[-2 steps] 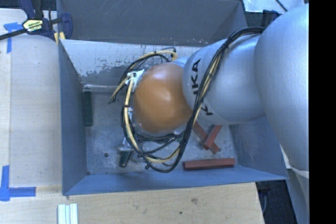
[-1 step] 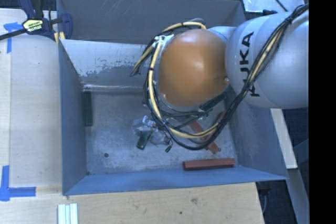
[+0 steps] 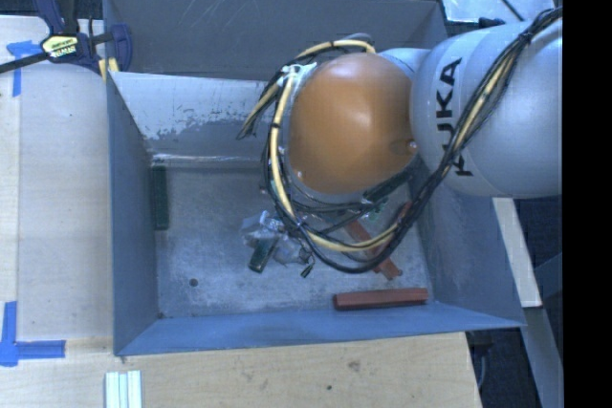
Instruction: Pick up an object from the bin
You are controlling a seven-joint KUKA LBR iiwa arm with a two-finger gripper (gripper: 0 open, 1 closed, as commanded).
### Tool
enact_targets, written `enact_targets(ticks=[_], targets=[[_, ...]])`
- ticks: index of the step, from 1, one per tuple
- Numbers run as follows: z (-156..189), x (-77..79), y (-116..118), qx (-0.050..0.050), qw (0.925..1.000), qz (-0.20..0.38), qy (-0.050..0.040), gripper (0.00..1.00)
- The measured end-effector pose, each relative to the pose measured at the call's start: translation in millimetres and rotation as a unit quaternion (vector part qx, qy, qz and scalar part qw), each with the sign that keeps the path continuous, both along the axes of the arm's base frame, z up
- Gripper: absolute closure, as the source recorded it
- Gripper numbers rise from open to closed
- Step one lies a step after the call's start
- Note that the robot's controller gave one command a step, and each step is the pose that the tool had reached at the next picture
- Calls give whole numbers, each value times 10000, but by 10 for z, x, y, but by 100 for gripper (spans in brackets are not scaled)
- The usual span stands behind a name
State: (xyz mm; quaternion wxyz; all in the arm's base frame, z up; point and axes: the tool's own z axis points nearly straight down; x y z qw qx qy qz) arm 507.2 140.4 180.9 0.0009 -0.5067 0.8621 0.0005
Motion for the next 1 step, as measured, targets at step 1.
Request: enact_targets(ticks=[1], targets=[[465,55,48,-4,10000,48,15,100]])
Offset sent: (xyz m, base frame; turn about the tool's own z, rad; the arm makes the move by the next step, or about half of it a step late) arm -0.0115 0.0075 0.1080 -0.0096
